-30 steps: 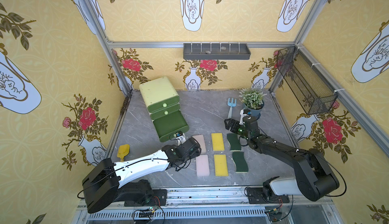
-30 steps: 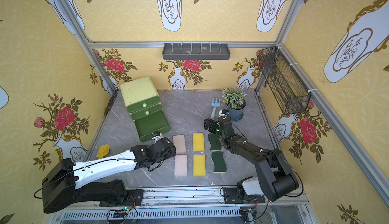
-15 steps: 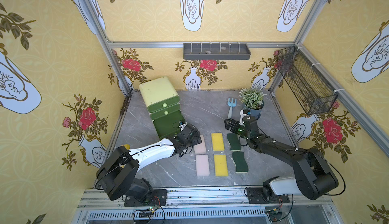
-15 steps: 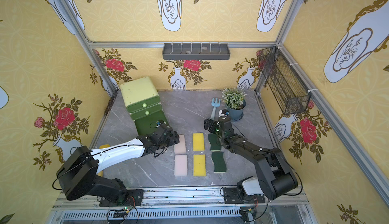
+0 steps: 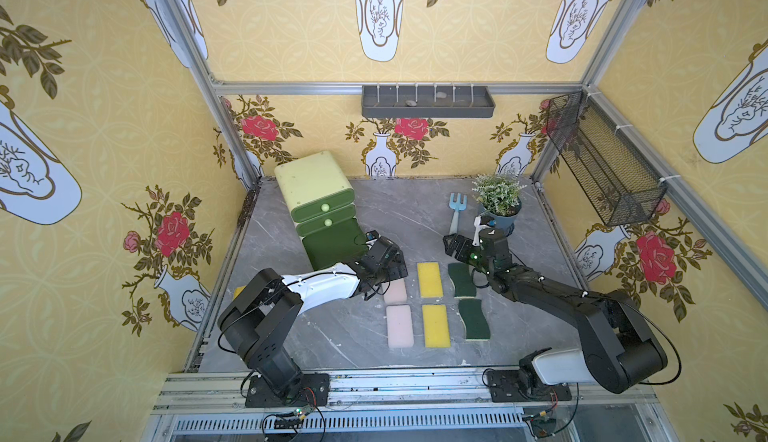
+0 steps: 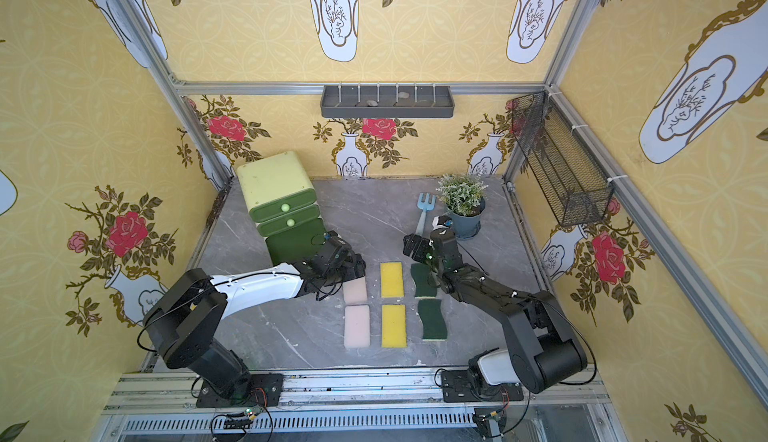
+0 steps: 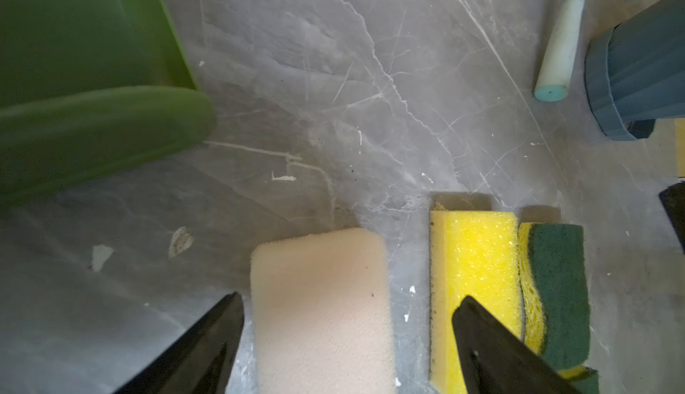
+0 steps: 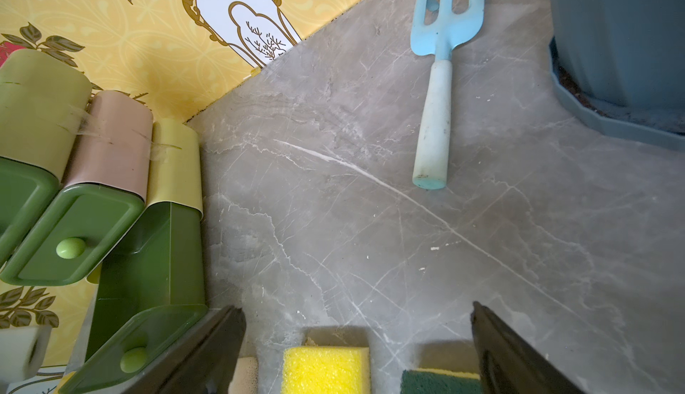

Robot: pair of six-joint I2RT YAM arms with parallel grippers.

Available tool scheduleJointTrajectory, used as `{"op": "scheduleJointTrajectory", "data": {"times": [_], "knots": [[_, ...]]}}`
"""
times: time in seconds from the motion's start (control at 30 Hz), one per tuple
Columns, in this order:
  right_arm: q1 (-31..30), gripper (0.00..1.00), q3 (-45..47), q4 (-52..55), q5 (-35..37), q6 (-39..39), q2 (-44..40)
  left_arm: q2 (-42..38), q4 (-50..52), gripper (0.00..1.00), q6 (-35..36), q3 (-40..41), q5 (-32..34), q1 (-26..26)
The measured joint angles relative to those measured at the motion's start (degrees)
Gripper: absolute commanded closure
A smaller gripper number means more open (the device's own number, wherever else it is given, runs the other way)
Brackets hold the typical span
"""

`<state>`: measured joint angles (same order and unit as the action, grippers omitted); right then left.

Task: Take the sponge out of the drawer
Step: Adjust the sponge at the center of the board.

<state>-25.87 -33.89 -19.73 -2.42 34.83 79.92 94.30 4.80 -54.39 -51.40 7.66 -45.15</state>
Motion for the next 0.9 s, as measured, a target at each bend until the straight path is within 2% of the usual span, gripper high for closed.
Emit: {"op": "scheduleJointTrajectory", "data": {"times": [0.63, 0.9], "knots": [[0.04, 0.02, 0.00, 0.00, -0.02, 0.00, 0.00, 3.93, -1.14, 0.07, 0.79, -3.32, -1.92, 0.46], [0.09, 0.02, 0.00, 0.00, -0.02, 0.00, 0.00, 0.85, 0.09, 0.07, 1.29, -3.17, -0.35, 0.46]]}}
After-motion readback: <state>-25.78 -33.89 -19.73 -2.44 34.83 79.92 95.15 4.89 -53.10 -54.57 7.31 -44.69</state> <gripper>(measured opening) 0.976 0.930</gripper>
